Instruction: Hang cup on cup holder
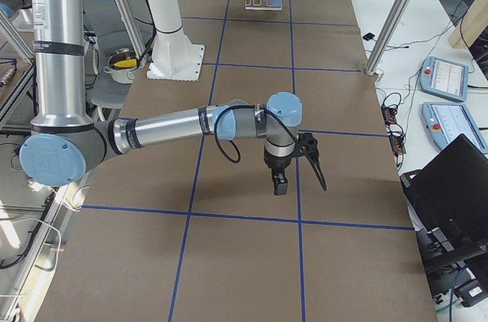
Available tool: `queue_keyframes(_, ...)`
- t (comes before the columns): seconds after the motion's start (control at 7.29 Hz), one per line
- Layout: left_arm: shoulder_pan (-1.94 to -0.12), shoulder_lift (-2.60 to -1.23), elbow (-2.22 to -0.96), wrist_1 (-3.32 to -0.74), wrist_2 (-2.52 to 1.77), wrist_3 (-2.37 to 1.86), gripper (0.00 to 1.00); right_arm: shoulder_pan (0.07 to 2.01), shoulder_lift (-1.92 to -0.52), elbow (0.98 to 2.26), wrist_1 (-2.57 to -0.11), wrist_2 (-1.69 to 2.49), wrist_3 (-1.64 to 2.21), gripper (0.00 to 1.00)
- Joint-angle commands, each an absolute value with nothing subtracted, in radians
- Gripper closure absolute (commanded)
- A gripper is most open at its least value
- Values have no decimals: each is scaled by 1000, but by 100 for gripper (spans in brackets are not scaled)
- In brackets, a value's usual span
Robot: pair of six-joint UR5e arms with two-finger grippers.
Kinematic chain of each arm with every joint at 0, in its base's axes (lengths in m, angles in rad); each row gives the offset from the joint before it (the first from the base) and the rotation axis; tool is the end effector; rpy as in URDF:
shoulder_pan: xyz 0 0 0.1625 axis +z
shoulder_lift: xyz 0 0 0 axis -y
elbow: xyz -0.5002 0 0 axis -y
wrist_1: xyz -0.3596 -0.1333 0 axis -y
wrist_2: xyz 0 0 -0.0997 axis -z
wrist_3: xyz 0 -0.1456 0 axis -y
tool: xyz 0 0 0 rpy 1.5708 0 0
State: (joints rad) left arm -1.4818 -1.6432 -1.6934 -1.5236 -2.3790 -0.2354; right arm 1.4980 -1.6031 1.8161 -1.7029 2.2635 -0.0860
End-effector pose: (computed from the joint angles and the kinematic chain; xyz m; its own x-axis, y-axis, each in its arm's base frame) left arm 0.0167 -0.5029 0.6765 0.6804 -0.0669 -0.7298 0.0728 0.9971 -0.0236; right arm 0.0079 -0.4455 0.6900 0.7547 -0.1924 0.6272 0.1378 0.9812 0.1352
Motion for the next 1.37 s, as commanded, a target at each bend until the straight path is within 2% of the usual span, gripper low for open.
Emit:
queue_keyframes(0.0,-1482,-1641,-1701,-1519,-2381,-244,2,1499,-1611,1798,-1701,2260,-87,0)
queue_keyframes(1.23,-1480,-1626,-1713,-1520,-2375,-242,2,1499,-1624,1784,-1700,2276,-80,0)
